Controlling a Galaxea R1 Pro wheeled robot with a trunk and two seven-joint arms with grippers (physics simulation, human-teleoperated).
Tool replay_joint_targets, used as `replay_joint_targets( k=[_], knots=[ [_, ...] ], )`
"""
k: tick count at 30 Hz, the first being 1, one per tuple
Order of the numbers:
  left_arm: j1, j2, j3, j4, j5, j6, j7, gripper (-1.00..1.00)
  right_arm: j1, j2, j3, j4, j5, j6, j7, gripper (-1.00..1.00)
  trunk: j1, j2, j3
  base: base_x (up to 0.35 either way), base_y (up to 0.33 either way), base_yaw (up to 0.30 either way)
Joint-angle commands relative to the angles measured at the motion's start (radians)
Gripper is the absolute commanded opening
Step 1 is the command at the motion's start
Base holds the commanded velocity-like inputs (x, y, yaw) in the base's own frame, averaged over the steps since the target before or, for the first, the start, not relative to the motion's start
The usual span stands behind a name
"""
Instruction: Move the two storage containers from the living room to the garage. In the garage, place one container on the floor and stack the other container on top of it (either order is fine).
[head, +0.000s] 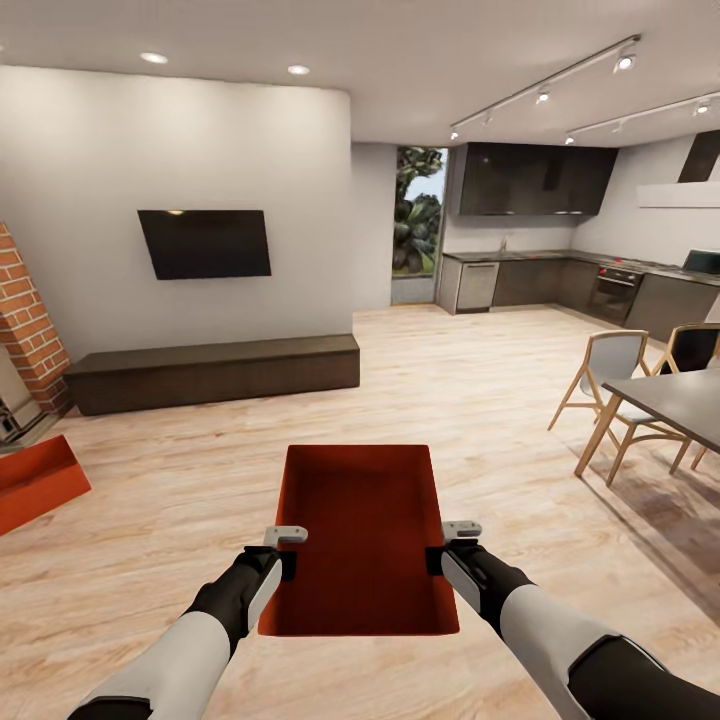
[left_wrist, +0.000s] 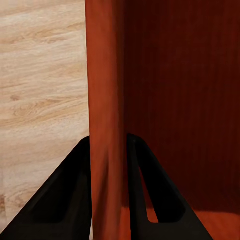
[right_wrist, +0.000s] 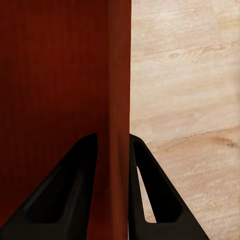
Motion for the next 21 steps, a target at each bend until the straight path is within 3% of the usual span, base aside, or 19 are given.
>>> replay_joint_targets(
  k=[1,21],
  knots=[
    [0.000,0.012,-0.013,0.034,-0.015,0.062,0.008,-1.00,-0.002,-0.001,0.039,-0.012,-0.021,0.001,-0.002,-1.00,0.001,-0.002,-0.002,0.000,0.000,0.000],
    [0.000,0.012,-0.013,0.034,-0.015,0.062,0.008,-1.00,-0.002,-0.001,0.039,-0.012,-0.021,0.001,-0.001,-1.00,0.001,-0.002,-0.002,0.000,0.000,0.000]
  ],
)
